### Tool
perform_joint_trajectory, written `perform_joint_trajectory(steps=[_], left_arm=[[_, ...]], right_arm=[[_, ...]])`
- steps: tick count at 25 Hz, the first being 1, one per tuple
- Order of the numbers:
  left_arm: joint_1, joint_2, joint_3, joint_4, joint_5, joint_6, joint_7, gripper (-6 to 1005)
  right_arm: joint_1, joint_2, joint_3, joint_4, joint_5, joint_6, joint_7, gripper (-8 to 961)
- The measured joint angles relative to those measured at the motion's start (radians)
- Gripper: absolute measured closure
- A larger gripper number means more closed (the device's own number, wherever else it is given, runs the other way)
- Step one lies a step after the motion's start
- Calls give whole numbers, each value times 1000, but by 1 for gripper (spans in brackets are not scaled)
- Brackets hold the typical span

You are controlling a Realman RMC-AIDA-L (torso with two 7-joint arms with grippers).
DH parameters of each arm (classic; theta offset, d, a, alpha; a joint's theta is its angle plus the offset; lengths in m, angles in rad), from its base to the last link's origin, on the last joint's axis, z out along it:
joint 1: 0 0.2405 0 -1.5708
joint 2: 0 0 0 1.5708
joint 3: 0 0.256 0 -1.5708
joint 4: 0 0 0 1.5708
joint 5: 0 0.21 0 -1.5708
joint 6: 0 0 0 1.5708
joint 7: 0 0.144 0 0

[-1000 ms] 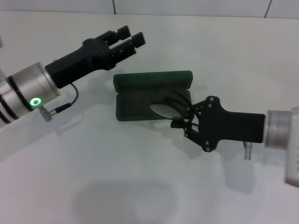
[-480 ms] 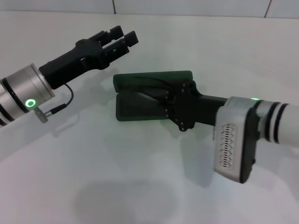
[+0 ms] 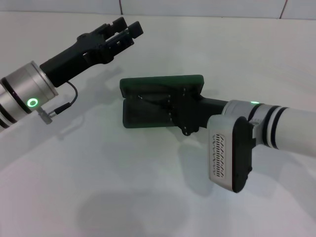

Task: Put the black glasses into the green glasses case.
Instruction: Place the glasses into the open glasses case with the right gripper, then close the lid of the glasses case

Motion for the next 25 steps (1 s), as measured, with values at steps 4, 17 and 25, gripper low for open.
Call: perform_joint_trajectory(steps=[4, 17, 25], left_arm=[[-5, 1, 0, -4, -2, -1, 0, 349], [3, 3, 0, -4, -2, -10, -2, 349], [10, 5, 3, -4, 5, -31, 2, 349]], right_arm=[[5, 0, -5, 0, 8, 5, 1, 839], [-10, 0, -22, 0, 16, 9, 38, 646], [-108, -6, 26, -56, 16, -16, 90, 646]])
